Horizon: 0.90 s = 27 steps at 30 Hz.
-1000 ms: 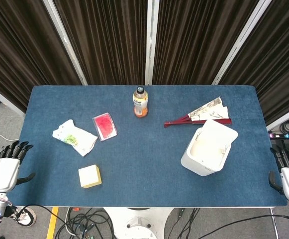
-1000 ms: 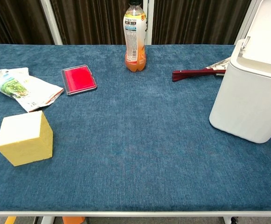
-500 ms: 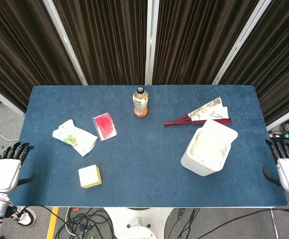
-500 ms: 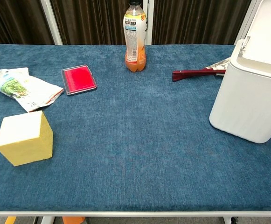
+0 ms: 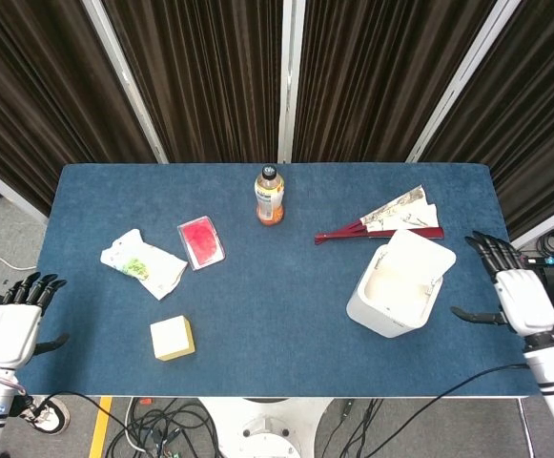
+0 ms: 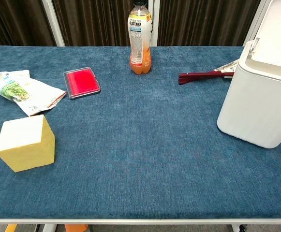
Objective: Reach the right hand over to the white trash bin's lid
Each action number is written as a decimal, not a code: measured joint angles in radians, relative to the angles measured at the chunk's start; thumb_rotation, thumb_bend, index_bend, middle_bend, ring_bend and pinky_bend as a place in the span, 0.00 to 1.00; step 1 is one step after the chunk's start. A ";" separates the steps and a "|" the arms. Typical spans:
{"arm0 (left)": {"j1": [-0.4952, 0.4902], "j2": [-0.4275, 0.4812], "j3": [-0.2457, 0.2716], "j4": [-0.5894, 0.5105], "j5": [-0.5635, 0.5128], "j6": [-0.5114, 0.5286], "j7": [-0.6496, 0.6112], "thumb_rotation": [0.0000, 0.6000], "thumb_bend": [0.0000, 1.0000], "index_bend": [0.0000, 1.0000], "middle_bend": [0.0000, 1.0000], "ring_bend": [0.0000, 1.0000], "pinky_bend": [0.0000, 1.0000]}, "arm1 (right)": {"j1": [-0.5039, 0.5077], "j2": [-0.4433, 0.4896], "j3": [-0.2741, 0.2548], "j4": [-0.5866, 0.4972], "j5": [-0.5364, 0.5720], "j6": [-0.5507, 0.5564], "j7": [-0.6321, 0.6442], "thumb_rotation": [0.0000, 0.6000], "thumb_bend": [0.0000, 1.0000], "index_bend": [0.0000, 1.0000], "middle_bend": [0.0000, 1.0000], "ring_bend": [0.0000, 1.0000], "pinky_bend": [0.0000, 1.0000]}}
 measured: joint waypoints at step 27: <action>-0.004 0.007 0.001 -0.014 -0.002 -0.004 0.012 1.00 0.08 0.18 0.15 0.08 0.16 | 0.062 -0.008 -0.096 -0.001 -0.178 0.031 0.244 0.82 0.08 0.00 0.11 0.00 0.00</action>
